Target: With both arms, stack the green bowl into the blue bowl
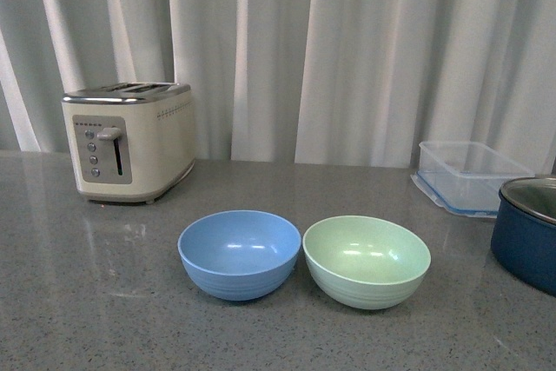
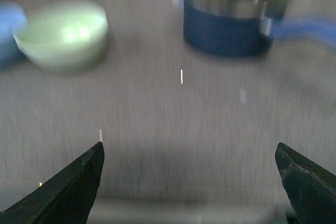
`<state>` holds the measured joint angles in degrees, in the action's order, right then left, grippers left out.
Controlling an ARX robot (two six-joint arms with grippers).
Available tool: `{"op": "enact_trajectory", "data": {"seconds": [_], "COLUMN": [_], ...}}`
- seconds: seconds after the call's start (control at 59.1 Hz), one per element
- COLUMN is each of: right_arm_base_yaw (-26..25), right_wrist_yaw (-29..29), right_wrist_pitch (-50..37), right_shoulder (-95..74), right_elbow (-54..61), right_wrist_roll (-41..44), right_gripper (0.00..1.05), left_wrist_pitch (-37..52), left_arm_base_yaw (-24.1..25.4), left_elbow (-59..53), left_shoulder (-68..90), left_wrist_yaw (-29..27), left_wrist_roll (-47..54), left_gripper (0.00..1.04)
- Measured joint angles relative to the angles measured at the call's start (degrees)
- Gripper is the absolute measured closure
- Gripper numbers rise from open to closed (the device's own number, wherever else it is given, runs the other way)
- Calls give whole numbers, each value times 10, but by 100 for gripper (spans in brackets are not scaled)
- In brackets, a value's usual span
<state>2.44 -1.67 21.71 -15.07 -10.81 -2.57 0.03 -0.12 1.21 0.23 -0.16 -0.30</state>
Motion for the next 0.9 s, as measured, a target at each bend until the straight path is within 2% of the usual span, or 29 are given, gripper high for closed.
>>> {"op": "enact_trajectory", "data": {"seconds": [0.068,0.102,0.321,0.524,0.897], "right_arm_base_yaw": [33,49,123,139,121], "right_wrist_yaw": [-2,-1,15,29,50], "right_wrist_pitch": [105,116,83,61,38], "right_shoulder": [-130,-178,-392,-552,-735], "right_elbow": [-72,-94,-246,-370,-511], "right_wrist_roll": [-19,-28,-87,-124,-120], "right_gripper": [10,10,10,10,10], "left_wrist_pitch": [0,0,0,0,0], "left_arm_base_yaw": [0,0,0,0,0], "left_elbow": [0,0,0,0,0], "left_shoulder": [-1,0,0,0,0], "left_wrist_yaw": [1,1,1,1,1], "left_wrist_roll": [0,0,0,0,0], "left_gripper": [47,42,6,7,7]}}
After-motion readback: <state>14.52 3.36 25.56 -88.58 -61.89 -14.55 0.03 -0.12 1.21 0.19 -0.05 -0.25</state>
